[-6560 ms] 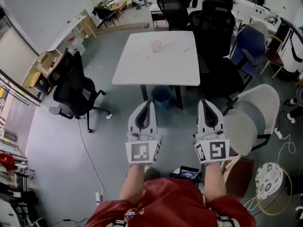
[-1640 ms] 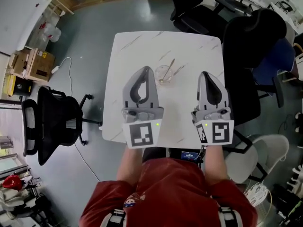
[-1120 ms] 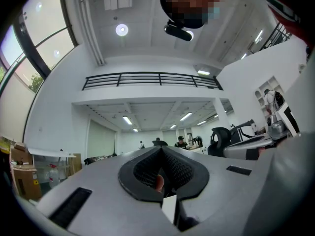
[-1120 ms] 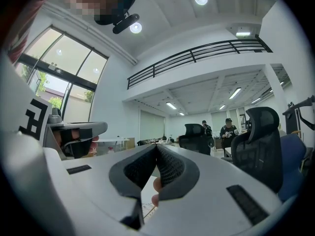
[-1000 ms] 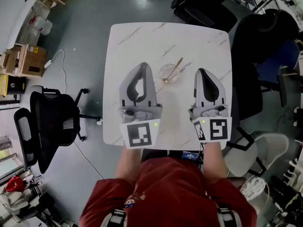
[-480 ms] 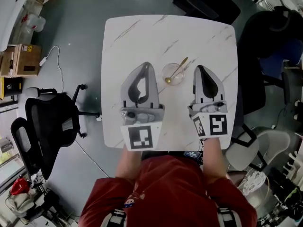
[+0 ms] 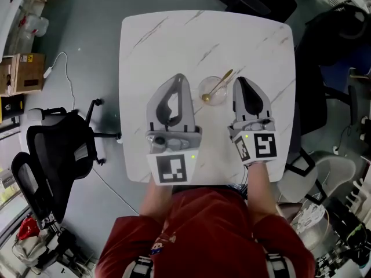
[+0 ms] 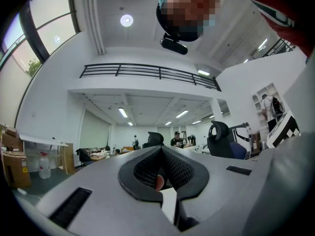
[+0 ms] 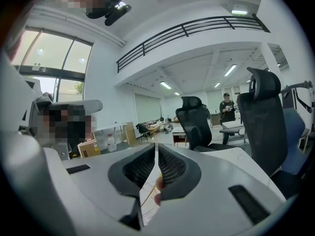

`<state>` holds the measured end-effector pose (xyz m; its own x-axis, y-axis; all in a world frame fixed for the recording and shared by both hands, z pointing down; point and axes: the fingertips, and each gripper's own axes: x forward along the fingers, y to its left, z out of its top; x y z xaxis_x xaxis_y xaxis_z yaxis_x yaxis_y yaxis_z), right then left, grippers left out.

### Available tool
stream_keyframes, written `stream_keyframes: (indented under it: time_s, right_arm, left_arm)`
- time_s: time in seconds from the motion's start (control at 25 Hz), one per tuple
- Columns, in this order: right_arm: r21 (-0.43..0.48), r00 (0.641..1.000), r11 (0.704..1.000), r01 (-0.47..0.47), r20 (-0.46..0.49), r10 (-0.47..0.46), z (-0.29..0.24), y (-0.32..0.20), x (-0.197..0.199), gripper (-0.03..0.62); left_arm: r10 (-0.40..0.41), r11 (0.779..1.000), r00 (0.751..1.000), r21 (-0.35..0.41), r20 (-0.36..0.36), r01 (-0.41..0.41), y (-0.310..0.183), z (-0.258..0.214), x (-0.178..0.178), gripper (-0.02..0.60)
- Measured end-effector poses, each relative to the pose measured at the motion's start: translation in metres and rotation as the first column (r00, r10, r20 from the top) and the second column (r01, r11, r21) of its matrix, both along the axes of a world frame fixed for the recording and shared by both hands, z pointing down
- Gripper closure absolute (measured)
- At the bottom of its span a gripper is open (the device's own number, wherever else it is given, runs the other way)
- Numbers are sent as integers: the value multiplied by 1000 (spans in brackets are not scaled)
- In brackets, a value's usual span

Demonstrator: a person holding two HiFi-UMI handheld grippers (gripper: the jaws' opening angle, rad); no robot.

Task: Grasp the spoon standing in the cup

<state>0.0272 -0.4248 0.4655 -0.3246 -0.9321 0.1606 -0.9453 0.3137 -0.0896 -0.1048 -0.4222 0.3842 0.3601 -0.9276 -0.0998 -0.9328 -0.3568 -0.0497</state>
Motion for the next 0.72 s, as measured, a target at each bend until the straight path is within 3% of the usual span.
stream_keyframes:
  time_s: [0.28, 0.4, 0.72]
  right_arm:
    - [-66, 1000, 998, 13, 11, -12, 28, -6, -5, 572]
    - [-99, 1000, 995, 22, 24, -20, 41, -11, -6, 482]
    - [-171, 998, 984, 49, 38, -43, 68, -19, -8, 468]
  left_arm:
    - [8, 1000, 1000, -13, 2, -7, -6, 8, -2, 572]
    - [13, 1000, 1000, -21, 0, -13, -7, 12, -1, 572]
    - [18, 999, 1000, -41, 3, -18, -13, 20, 1, 572]
